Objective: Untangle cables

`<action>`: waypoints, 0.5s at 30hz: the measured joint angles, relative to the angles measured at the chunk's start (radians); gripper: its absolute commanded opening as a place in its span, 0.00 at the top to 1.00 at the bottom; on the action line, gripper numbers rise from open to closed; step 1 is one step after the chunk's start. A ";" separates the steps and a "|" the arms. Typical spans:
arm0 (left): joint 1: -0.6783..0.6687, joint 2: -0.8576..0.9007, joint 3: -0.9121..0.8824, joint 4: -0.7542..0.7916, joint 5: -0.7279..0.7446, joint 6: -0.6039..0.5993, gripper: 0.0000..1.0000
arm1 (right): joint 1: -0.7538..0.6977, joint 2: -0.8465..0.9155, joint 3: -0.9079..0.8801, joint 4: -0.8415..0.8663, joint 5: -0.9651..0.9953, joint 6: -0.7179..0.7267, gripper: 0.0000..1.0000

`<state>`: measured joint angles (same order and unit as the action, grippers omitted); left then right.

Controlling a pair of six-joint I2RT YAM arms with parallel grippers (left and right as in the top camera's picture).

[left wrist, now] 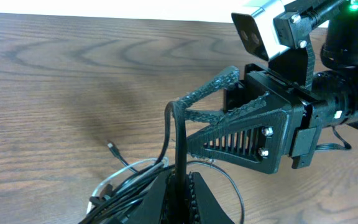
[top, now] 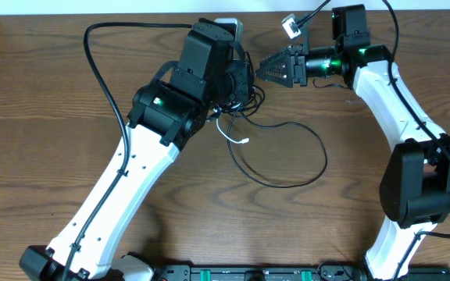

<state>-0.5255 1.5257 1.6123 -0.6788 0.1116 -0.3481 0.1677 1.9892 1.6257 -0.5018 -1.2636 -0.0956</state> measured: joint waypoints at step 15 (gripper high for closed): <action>0.000 -0.005 0.000 -0.002 0.216 -0.096 0.93 | 0.082 -0.001 0.000 0.034 0.301 0.104 0.79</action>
<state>-0.5251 1.5208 1.6123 -0.6811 0.3279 -0.4438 0.2497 1.9884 1.6257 -0.4675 -0.9630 0.0086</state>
